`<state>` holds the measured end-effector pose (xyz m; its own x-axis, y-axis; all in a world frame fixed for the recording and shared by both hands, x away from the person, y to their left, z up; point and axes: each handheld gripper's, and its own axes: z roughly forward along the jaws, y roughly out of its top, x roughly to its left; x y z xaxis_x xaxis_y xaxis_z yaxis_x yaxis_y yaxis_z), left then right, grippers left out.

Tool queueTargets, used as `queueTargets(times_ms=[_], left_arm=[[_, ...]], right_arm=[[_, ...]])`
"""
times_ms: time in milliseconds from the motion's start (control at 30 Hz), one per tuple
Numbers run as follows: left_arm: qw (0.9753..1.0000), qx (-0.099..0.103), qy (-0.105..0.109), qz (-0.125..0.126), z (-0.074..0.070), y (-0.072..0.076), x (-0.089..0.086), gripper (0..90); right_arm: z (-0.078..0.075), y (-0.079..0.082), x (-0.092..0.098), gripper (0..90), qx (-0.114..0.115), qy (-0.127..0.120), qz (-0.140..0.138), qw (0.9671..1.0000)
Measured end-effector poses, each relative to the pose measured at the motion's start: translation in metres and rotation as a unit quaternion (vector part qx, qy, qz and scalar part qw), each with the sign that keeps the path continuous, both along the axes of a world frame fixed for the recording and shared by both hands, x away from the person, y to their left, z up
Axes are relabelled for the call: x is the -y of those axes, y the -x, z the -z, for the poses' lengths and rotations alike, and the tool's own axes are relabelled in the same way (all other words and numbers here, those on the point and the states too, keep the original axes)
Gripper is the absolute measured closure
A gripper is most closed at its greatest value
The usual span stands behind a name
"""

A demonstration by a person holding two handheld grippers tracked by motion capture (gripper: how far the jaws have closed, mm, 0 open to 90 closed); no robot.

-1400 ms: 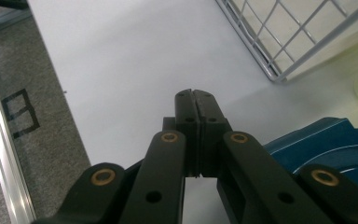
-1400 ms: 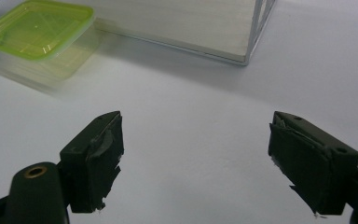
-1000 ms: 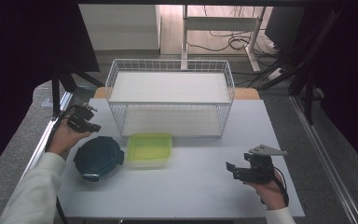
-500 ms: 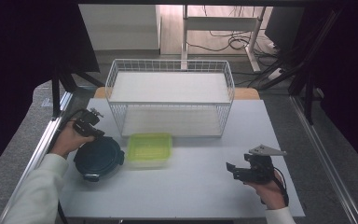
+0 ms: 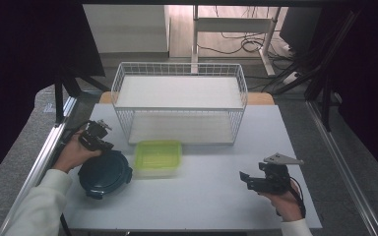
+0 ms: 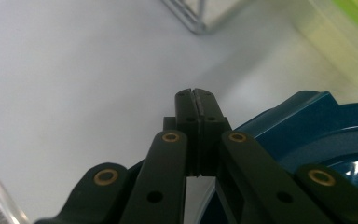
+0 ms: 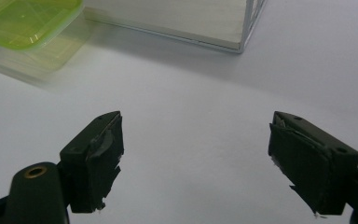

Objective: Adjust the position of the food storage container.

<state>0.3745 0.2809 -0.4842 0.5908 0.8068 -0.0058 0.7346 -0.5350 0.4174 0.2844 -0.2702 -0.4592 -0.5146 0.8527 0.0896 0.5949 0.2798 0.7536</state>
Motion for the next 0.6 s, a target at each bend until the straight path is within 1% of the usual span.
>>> queueTargets(times_ms=[67,100,167,200,267,300,333,400,433,500,533,600], left_arm=[[1.0,0.001,0.0,0.001,0.0,0.003,0.001,90.0],[1.0,0.002,-0.002,0.003,0.0,0.009,0.002,90.0],[1.0,0.002,-0.002,0.006,0.0,0.015,0.004,90.0],[1.0,0.002,-0.002,0.006,0.0,0.015,0.004,90.0],[0.9999,0.004,-0.002,0.013,0.0,0.024,0.006,90.0],[0.9999,0.004,-0.002,0.013,0.0,0.024,0.006,90.0],[0.9999,0.006,0.003,0.013,0.0,0.03,0.007,90.0],[0.9998,0.007,0.008,0.015,0.001,0.036,0.009,90.0],[0.9998,0.007,0.008,0.015,0.001,0.036,0.009,90.0],[0.9997,0.007,0.012,0.021,0.001,0.042,0.012,90.0],[0.9995,0.008,0.015,0.026,0.001,0.047,0.015,90.0],[0.9994,0.008,0.015,0.03,0.001,0.051,0.017,90.0]], right_arm=[[0.0,0.0,0.0,17.7,0.0,0.001,-0.001,1.0],[0.0,0.0,-0.002,17.7,0.001,0.001,-0.002,1.0],[0.0,0.0,-0.003,17.7,0.001,0.001,-0.004,1.0],[0.0,0.0,-0.003,17.7,0.001,0.001,-0.004,1.0],[0.0,0.0,-0.004,17.7,0.0,0.001,-0.006,1.0],[0.0,0.0,-0.004,17.7,0.0,0.002,-0.006,1.0],[0.0,0.0,-0.004,17.7,0.0,0.003,-0.006,1.0],[0.001,0.0,-0.005,17.7,0.0,0.003,-0.007,1.0],[0.001,0.0,-0.005,17.7,-0.001,0.003,-0.007,1.0],[0.001,0.0,-0.005,17.7,-0.001,0.003,-0.007,1.0],[0.0,0.001,-0.005,17.7,0.0,0.002,-0.007,1.0],[0.0,0.001,-0.005,17.7,-0.001,0.001,-0.007,1.0]])
